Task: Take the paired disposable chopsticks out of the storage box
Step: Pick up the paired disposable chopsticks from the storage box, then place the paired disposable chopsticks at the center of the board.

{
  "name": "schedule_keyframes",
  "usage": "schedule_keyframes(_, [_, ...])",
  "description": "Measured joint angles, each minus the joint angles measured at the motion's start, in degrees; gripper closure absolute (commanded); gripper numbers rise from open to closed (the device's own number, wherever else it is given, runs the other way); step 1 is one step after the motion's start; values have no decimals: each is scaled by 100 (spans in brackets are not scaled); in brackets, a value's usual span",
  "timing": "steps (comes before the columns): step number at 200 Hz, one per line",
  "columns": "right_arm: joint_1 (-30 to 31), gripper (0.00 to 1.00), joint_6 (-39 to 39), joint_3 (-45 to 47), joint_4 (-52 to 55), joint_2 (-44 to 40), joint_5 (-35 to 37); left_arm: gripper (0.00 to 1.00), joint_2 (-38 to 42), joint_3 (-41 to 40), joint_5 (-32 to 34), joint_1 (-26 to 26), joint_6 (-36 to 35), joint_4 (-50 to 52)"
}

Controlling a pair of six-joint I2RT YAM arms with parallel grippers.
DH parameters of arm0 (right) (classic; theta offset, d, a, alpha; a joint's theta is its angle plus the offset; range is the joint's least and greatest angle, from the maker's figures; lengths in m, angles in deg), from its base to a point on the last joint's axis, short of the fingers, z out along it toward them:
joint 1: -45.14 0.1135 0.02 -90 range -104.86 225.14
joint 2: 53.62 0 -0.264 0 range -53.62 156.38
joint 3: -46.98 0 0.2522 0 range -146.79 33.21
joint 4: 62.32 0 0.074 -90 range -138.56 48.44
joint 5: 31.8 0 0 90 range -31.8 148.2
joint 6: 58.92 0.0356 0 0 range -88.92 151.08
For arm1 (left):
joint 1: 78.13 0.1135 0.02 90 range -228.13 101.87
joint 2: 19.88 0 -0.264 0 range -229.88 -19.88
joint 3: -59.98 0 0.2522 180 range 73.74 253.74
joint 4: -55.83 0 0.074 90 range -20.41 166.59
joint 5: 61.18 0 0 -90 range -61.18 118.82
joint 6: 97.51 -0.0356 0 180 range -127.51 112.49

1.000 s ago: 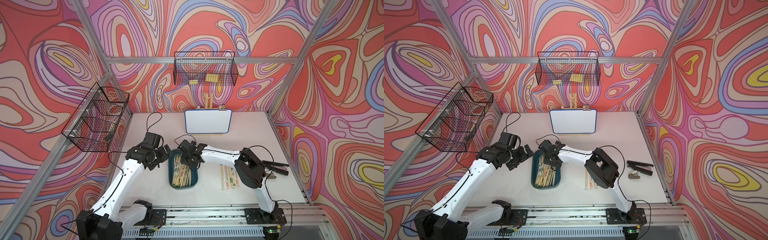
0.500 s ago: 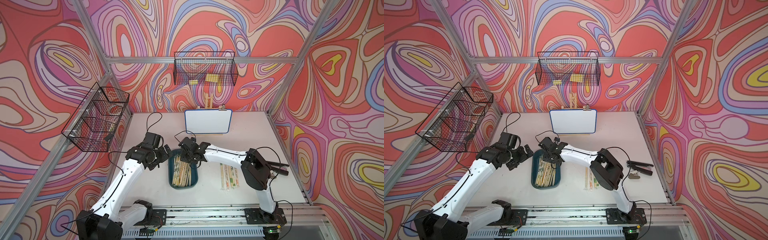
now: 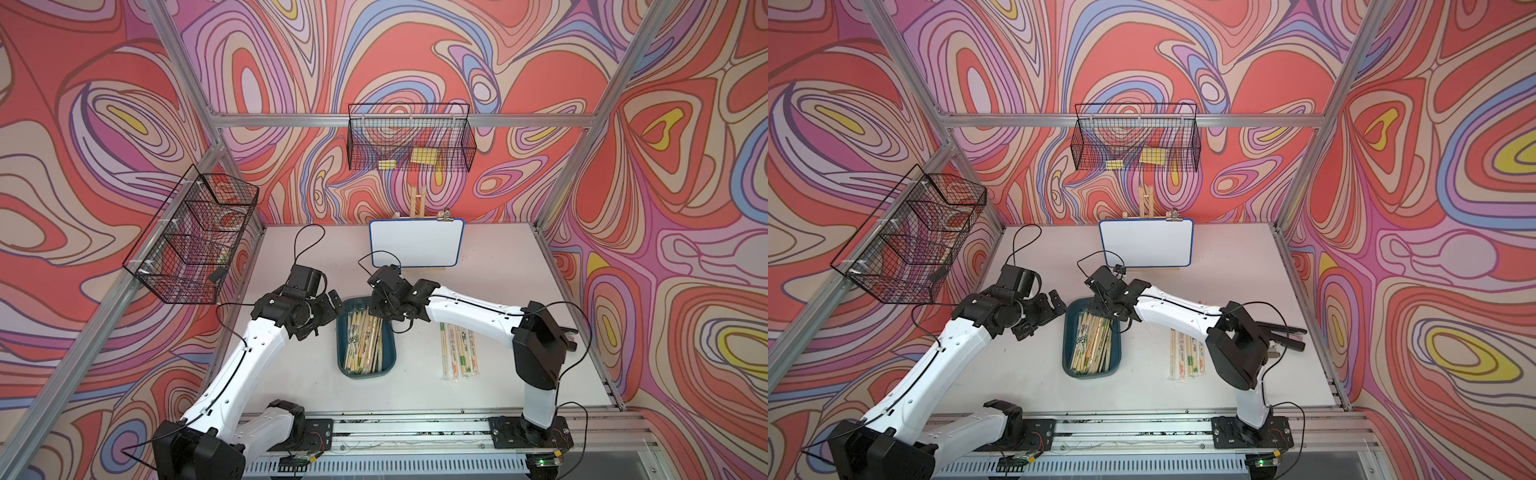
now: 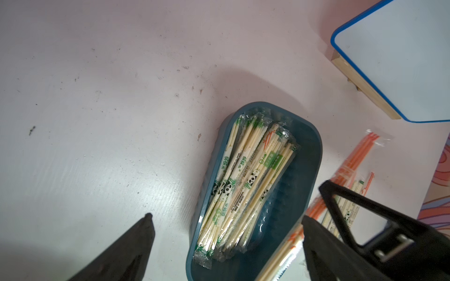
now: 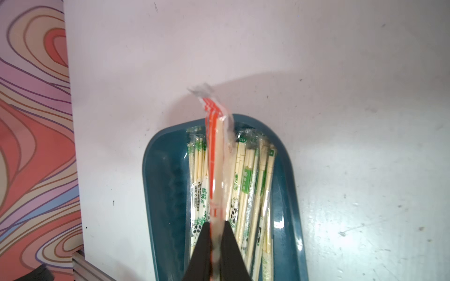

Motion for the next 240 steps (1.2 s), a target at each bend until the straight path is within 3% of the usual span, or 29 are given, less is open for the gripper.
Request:
schedule_keyframes(49, [-260,100,-402,407,682,-1069,437,0,195,-20,79,2,-588,111])
schedule_keyframes(77, [-372,100,-817,411,1244,-1255,645,0,269,-92,-83,4,-767,157])
schedule_keyframes(145, [-396,100,-1447,560,2144,-560,1021,0,271,-179,-280,-210,-728,214])
schedule_keyframes(240, [-540,100,-1532,732,2190,470,1349,0,-42,-278,-262,-472,-579,55])
